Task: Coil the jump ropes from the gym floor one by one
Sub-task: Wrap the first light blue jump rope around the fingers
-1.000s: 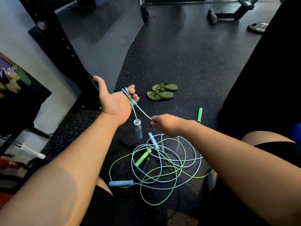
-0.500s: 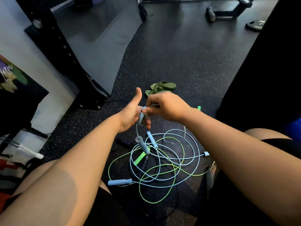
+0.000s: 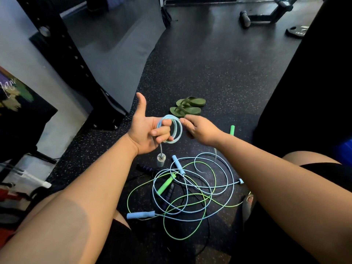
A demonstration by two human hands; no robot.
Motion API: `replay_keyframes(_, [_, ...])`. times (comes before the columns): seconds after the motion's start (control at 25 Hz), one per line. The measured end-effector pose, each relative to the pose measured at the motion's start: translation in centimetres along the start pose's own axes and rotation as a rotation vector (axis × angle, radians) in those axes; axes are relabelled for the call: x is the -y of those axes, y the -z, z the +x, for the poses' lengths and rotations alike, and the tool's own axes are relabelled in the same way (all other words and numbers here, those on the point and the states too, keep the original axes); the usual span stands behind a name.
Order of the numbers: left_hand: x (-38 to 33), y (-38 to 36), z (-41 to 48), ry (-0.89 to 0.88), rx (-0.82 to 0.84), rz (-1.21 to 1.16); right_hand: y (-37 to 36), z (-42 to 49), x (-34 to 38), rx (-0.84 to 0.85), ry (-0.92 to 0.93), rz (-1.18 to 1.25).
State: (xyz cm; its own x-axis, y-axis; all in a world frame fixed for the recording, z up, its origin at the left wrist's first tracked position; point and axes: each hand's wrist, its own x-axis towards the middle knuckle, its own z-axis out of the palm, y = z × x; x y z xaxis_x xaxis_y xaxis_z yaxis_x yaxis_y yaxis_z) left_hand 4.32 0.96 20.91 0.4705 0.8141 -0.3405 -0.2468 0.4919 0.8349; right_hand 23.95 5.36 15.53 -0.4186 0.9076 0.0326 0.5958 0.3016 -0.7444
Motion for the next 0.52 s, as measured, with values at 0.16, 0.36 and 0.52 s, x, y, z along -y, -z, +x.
replay_keyframes(0.16, [-0.5, 0.5, 0.1, -0.233, -0.066, -0.285, -2.8, -0.5, -1.1, 0.242, -0.156, 0.147])
replay_keyframes(0.36, [-0.6, 1.4, 0.6, -0.429, -0.314, -0.379, -3.6, -0.8, -0.7, 0.454, -0.171, 0.009])
replay_keyframes(0.52, [-0.5, 0.9, 1.1, -0.469, -0.467, -0.356, -2.9, -1.3, 1.6, 0.549, -0.052, -0.298])
